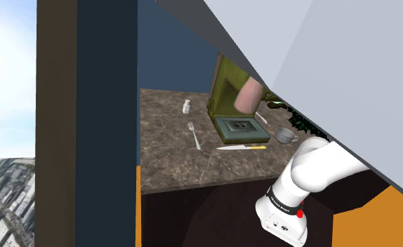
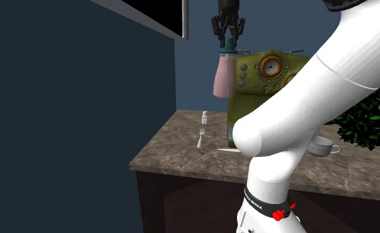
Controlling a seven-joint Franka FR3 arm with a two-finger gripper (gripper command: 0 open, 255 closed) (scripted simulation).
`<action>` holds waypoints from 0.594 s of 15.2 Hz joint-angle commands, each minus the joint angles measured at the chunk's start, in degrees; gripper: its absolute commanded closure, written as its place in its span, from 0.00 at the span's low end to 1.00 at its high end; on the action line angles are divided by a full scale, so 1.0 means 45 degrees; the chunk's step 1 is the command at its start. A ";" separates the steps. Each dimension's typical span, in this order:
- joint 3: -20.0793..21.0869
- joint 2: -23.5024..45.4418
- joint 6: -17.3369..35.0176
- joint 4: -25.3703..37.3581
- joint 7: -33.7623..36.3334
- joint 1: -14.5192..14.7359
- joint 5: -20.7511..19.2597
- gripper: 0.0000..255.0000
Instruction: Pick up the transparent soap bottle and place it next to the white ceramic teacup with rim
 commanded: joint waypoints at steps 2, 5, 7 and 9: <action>-0.0714 -0.0541 -0.0127 -0.0333 -0.0941 -0.0182 -0.0543 1.00; -0.1426 -0.0939 -0.0263 -0.0483 -0.1851 -0.0344 -0.1112 1.00; -0.1914 -0.1145 -0.0341 -0.0516 -0.2467 -0.0443 -0.1510 1.00; -0.2413 -0.1304 -0.0407 -0.0495 -0.3092 -0.0534 -0.1916 1.00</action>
